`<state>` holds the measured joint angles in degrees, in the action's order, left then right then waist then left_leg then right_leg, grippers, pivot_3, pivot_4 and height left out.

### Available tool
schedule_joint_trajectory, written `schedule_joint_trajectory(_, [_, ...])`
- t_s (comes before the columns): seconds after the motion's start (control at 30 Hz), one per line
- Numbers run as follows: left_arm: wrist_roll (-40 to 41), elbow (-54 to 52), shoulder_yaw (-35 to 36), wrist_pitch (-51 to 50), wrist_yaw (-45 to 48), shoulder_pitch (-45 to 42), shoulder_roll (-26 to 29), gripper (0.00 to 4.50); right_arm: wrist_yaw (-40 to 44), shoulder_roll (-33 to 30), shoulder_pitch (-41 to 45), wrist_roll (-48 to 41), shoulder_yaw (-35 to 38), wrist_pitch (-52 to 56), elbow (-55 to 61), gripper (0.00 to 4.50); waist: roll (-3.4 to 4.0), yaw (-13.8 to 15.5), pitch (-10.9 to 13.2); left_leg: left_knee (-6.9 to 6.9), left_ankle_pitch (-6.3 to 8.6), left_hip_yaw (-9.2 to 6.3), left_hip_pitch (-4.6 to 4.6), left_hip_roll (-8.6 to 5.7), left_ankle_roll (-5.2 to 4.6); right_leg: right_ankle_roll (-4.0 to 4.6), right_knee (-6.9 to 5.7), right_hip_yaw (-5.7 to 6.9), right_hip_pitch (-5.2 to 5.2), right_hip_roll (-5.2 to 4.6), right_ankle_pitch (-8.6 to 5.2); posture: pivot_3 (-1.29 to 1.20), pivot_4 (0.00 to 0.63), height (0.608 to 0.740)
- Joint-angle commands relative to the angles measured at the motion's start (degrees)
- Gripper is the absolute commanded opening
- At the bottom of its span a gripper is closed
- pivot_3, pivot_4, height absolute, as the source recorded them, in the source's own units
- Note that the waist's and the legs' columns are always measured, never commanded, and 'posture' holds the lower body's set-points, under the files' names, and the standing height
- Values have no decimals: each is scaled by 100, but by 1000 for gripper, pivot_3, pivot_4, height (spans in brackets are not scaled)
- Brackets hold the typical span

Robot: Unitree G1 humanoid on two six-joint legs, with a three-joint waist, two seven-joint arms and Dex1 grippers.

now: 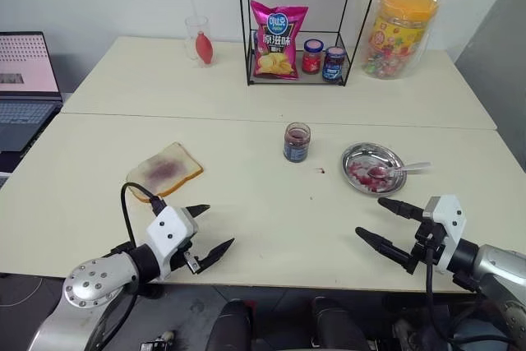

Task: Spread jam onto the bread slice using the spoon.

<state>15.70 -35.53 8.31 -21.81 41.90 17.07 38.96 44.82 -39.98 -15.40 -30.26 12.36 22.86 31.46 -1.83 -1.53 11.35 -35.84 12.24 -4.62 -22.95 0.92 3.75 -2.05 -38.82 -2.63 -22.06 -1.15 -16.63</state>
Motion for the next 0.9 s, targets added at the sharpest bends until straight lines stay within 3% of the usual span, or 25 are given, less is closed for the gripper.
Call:
schedule_joint_trajectory(0.03, [68, -131, 34, 118, -19, -67, -33, 4500, -30, 3, 49, -20, 71, -55, 244, 4406, 0, 0, 0, 0, 0, 0, 0, 0, 0, 0, 0, 0, 0, 0, 0, 0, 150, 740])
schedule_joint_trajectory(0.37, [260, -143, 111, 238, 98, -51, -72, 4500, 16, -11, 106, 55, -24, -113, 197, 4406, 0, 0, 0, 0, 0, 1, 0, 0, 0, 0, 0, 0, 0, 0, 0, 0, 150, 740])
schedule_joint_trajectory(0.63, [12, 125, 274, 984, -105, -79, -293, 4500, 154, 3, 235, -64, -164, -16, 120, 4406, 0, 2, 0, 0, 0, 1, 0, 0, 0, 0, 0, 0, 0, 0, 0, 0, 150, 740])
schedule_joint_trajectory(0.77, [-150, 184, 691, 1273, -1011, -104, -942, 4500, 272, -54, 370, -81, -291, -2, 124, 4406, 0, 3, 0, 0, 0, 3, -1, 0, 0, -1, 2, -2, 0, 0, 0, 0, 150, 740])
schedule_joint_trajectory(0.9, [320, 692, 1684, 500, -2438, -693, -1764, 4500, 107, 33, 1080, -162, -554, 253, 147, 4406, -1, 6, 0, -5, 0, -1, 1, -1, 0, -8, -4, 2, 1, 1, 5, 0, 150, 740])
